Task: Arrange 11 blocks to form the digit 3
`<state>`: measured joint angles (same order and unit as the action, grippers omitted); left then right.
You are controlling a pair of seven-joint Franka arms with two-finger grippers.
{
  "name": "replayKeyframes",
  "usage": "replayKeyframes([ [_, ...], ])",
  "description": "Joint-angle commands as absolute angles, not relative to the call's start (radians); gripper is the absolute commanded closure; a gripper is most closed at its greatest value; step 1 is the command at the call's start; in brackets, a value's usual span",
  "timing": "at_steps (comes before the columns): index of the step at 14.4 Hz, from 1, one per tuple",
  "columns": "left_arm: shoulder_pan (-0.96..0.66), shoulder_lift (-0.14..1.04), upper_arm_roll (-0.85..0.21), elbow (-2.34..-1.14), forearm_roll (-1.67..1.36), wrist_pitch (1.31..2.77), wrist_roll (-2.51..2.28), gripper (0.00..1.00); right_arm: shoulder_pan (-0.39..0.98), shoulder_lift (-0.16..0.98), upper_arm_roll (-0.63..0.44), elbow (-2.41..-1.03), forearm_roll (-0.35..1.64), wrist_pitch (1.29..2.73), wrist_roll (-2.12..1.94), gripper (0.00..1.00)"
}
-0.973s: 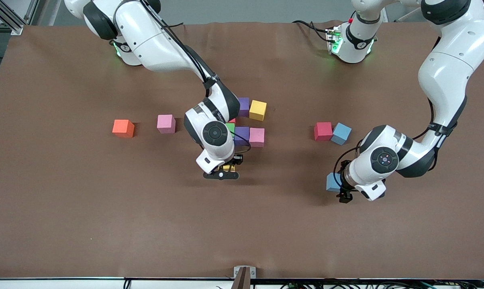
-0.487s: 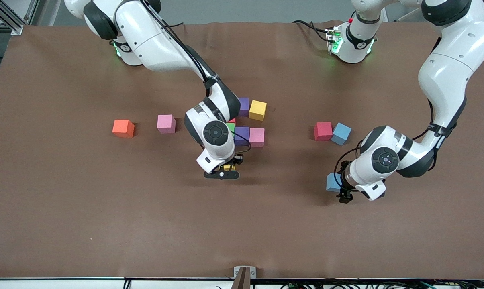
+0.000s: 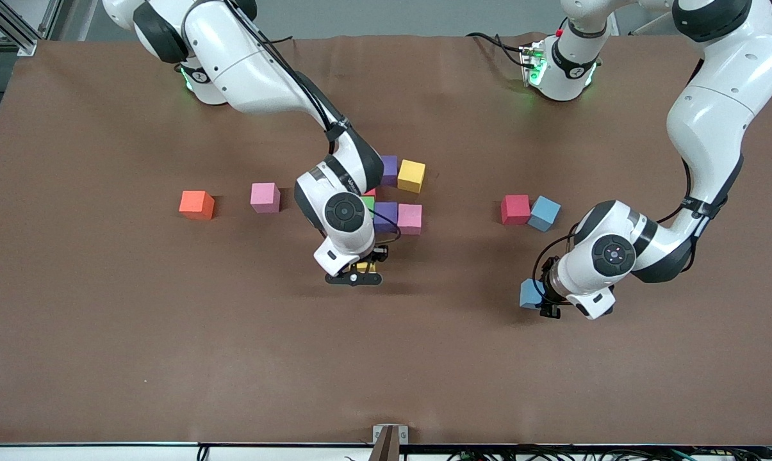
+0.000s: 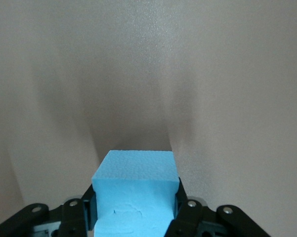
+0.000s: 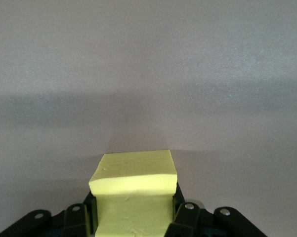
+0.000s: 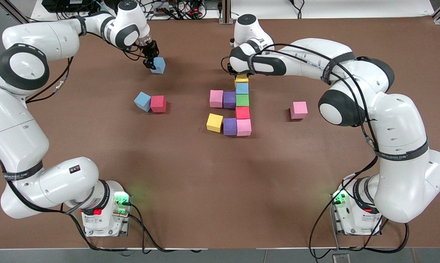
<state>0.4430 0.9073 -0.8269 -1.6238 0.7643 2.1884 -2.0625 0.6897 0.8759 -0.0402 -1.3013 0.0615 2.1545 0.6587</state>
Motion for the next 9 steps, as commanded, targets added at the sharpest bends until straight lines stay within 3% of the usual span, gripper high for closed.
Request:
replayKeyframes([
  [1, 0.433, 0.894, -0.827, -1.618, 0.744, 2.186, -2.057, 0.69, 0.703, 0.847, -0.046, -1.339, 0.057, 2.138, 0.681, 0.97],
  [7, 0.333, 0.893, -0.825, -1.528, 0.687, 2.114, -2.088, 0.71, 0.703, 0.847, -0.046, -1.339, 0.058, 2.138, 0.689, 0.95],
  [8, 0.315, 0.894, -0.824, -1.526, 0.686, 2.112, -2.101, 0.71, 0.704, 0.848, -0.046, -1.339, 0.057, 2.140, 0.690, 0.93],
  [9, 0.298, 0.896, -0.822, -1.525, 0.686, 2.112, -2.117, 0.71, 0.704, 0.848, -0.046, -1.339, 0.058, 2.143, 0.698, 0.83],
])
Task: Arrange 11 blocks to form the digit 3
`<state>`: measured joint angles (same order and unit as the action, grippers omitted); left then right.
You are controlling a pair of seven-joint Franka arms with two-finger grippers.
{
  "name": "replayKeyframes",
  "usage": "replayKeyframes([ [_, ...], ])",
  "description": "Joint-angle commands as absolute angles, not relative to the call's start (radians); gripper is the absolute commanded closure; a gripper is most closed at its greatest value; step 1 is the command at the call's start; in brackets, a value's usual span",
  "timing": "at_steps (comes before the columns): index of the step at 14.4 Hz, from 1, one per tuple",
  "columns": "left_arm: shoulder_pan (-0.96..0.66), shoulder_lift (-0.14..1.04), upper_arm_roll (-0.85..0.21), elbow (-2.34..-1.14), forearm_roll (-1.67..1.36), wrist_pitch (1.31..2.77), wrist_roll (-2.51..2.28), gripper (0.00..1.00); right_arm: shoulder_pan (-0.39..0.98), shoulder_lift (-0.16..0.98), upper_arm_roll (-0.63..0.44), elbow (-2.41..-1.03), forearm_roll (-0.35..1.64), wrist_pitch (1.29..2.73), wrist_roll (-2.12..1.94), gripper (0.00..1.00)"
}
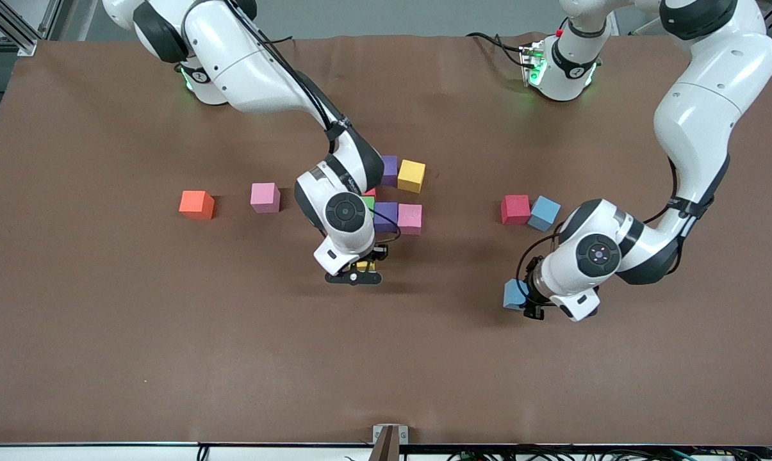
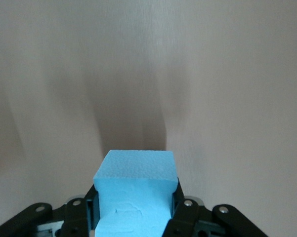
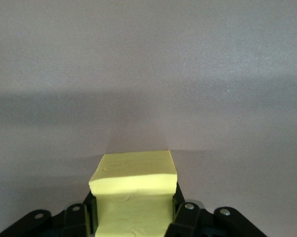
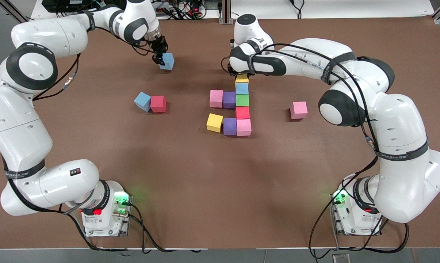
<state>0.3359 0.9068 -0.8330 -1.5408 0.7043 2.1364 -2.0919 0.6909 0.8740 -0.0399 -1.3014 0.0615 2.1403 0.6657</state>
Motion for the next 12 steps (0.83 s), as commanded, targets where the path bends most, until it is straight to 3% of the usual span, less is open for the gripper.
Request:
replayKeyframes([
  [1, 0.284, 0.894, -0.822, -1.520, 0.686, 2.112, -2.129, 0.71, 0.706, 0.848, -0.046, -1.338, 0.057, 2.144, 0.724, 0.60],
  [2, 0.266, 0.897, -0.822, -1.508, 0.686, 2.112, -2.149, 0.71, 0.707, 0.850, -0.048, -1.336, 0.049, 2.145, 0.723, 0.03],
  [8, 0.120, 0.902, -0.763, -1.439, 0.664, 2.115, -2.250, 0.71, 0.699, 0.838, -0.046, -1.328, 0.035, 2.137, 0.695, 0.00],
  [12, -0.062, 0.905, -0.640, -1.359, 0.609, 2.128, -2.331, 0.71, 0.684, 0.753, -0.044, -1.328, 0.044, 2.068, 0.681, 0.00],
])
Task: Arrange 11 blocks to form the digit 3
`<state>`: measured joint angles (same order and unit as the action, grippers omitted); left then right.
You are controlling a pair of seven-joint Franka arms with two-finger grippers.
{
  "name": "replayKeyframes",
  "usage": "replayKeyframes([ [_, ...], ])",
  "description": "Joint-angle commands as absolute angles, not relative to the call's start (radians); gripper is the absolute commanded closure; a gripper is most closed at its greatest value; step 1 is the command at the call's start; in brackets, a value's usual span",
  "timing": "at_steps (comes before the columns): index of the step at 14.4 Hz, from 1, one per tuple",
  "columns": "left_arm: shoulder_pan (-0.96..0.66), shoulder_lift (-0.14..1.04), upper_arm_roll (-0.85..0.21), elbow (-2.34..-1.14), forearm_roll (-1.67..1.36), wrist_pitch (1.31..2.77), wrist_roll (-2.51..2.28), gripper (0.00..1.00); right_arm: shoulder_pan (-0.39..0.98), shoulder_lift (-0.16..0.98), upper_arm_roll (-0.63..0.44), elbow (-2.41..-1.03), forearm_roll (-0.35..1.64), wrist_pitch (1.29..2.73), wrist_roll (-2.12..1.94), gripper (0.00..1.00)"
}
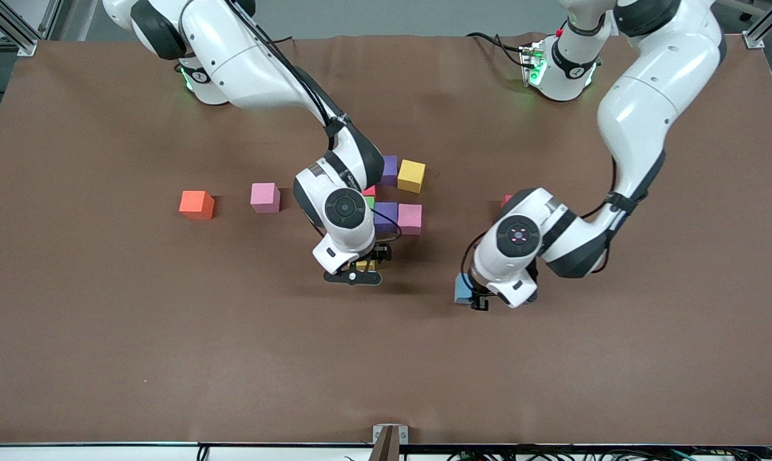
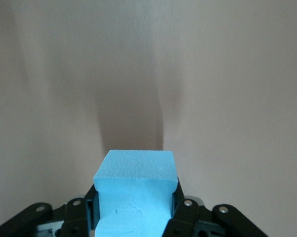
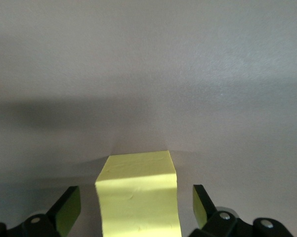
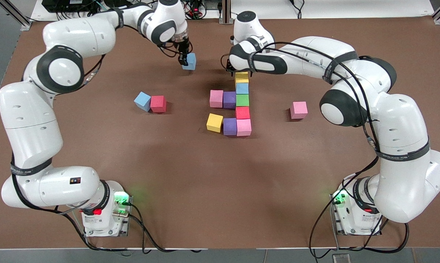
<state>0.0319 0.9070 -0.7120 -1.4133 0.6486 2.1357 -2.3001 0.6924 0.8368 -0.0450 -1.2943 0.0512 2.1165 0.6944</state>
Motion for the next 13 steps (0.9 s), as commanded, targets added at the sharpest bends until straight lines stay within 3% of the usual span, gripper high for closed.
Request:
replayKeyframes([
  [1, -0.105, 0.911, -0.614, -1.348, 0.594, 2.138, -2.348, 0.71, 0.674, 0.726, -0.046, -1.328, 0.046, 2.044, 0.664, 0.00],
  [6, -0.199, 0.953, -0.588, -1.325, 0.580, 2.282, -2.479, 0.71, 0.507, 0.598, -0.046, -1.330, 0.089, 1.873, 0.580, 0.00],
  [11, -0.256, 0.983, -0.588, -1.325, 0.572, 2.296, -2.497, 0.71, 0.264, 0.528, -0.046, -1.327, 0.058, 1.639, 0.469, 0.00],
  [13, -0.267, 0.986, -0.588, -1.325, 0.551, 2.299, -2.497, 0.71, 0.182, 0.503, -0.049, -1.327, 0.054, 1.623, 0.285, 0.00],
])
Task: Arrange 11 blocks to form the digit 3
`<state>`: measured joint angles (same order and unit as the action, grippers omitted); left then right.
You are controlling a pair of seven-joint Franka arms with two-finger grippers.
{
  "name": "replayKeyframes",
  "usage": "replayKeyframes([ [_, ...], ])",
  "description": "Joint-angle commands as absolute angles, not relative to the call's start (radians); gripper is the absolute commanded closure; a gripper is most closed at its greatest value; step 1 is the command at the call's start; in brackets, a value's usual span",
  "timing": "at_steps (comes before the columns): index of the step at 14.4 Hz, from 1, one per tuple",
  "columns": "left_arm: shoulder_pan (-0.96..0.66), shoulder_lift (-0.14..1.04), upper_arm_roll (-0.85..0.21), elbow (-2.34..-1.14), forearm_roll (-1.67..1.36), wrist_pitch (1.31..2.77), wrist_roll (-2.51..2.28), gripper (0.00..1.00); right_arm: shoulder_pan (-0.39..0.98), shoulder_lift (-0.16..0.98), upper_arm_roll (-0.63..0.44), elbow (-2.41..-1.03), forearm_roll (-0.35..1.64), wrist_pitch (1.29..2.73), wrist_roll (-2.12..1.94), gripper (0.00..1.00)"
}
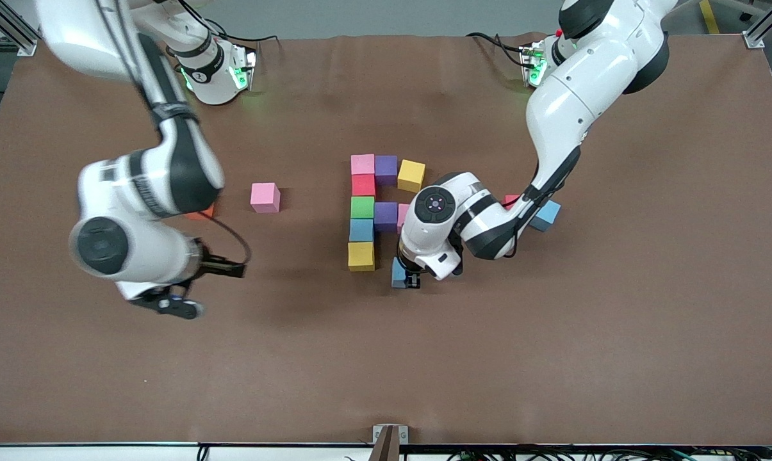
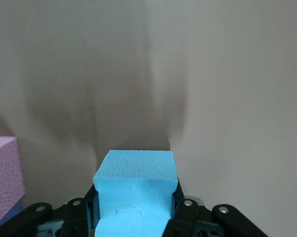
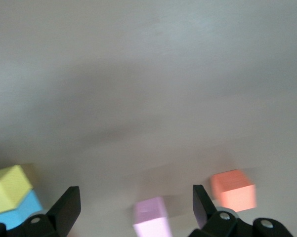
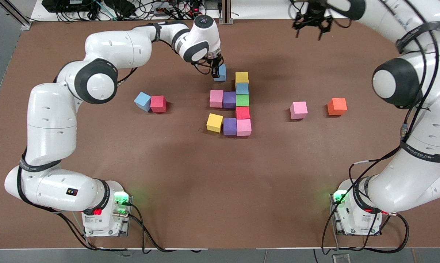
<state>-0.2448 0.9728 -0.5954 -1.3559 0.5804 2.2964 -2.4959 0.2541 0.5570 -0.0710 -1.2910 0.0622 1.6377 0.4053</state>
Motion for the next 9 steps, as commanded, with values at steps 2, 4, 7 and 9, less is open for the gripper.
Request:
replayKeyframes([
  [2, -0.284, 0.994, -0.588, -1.325, 0.543, 2.301, -2.497, 0.71, 0.094, 0.482, -0.049, -1.327, 0.034, 1.623, 0.145, 0.00],
  [4, -0.301, 1.000, -0.588, -1.325, 0.543, 2.301, -2.497, 0.70, 0.049, 0.454, -0.049, -1.325, -0.014, 1.621, 0.080, 0.00],
  [7, -0.310, 1.008, -0.588, -1.325, 0.543, 2.301, -2.497, 0.70, 0.046, 0.385, -0.048, -1.325, -0.141, 1.565, 0.074, 0.00],
  [9, -0.311, 1.012, -0.588, -1.325, 0.542, 2.301, -2.499, 0.70, 0.037, 0.350, -0.051, -1.321, -0.149, 1.516, 0.071, 0.00],
])
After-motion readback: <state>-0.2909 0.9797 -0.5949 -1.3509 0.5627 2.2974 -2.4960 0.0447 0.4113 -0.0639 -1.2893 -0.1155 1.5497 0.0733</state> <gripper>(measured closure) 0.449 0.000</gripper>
